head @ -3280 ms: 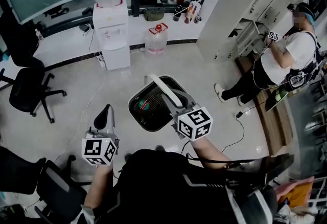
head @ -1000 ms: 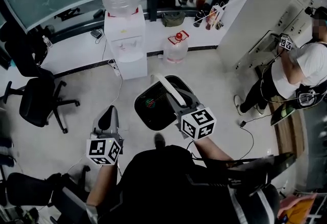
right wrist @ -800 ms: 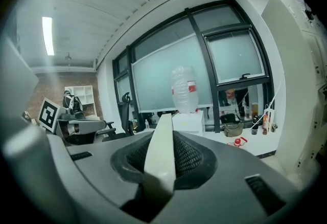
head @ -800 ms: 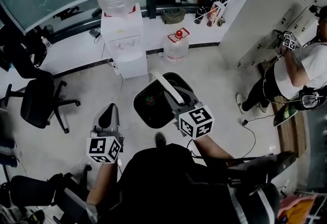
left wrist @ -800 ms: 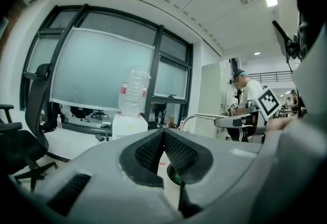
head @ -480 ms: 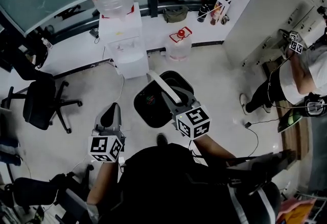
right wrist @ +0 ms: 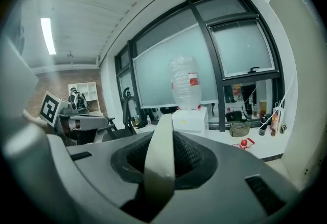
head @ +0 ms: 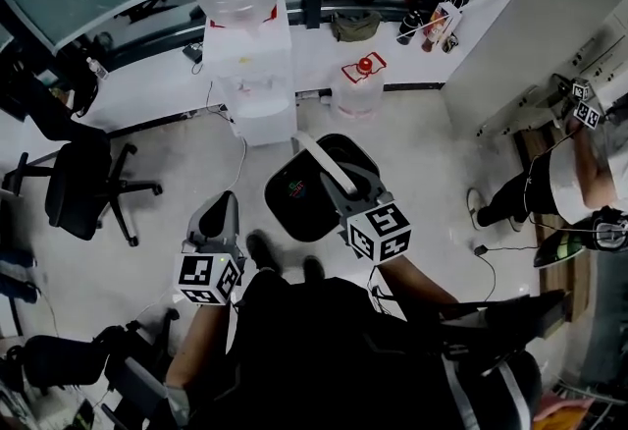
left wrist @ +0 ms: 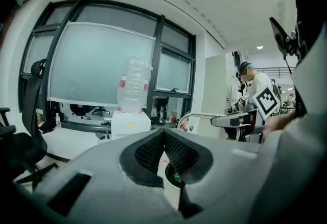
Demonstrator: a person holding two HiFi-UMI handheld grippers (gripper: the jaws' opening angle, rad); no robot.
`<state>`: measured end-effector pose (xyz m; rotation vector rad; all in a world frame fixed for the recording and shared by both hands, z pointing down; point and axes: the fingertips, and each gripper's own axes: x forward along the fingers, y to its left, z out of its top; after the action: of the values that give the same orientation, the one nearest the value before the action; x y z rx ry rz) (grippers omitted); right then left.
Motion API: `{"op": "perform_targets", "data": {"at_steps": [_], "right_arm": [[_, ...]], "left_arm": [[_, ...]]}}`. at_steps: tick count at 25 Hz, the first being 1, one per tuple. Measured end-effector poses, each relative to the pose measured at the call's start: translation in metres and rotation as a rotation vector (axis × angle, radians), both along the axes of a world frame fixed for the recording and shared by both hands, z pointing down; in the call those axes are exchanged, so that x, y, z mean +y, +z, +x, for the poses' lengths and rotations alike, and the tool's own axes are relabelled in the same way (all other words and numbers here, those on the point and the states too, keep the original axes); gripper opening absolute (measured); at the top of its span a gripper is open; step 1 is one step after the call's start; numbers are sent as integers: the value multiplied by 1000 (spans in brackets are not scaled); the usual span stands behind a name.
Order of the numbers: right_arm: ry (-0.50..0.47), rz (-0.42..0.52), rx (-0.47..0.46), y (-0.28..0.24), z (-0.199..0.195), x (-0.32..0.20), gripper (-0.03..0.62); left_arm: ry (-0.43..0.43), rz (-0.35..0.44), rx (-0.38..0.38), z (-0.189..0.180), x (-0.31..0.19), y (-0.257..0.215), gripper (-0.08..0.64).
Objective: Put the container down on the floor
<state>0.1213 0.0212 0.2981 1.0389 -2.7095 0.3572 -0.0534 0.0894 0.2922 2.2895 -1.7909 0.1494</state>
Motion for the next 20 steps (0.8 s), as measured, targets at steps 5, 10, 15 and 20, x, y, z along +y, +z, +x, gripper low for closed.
{"op": "perform_targets", "data": {"at_steps": [5,10,15,20], "right_arm": [[22,-13,-2,8,-24,-21,86],[40,3,16,14,-51,-46,86],[84,-18,24,26,-76,-72,86],[110,-36,43,43,-95,-95,86]], "left_arm": [[29,-5,7,-24,-25,10,11],[75,-15,-4,-49,-58,21,11],[107,-36,0,-73,-90,36,11],[83,-62,-14,-96,-117,53,11]]}}
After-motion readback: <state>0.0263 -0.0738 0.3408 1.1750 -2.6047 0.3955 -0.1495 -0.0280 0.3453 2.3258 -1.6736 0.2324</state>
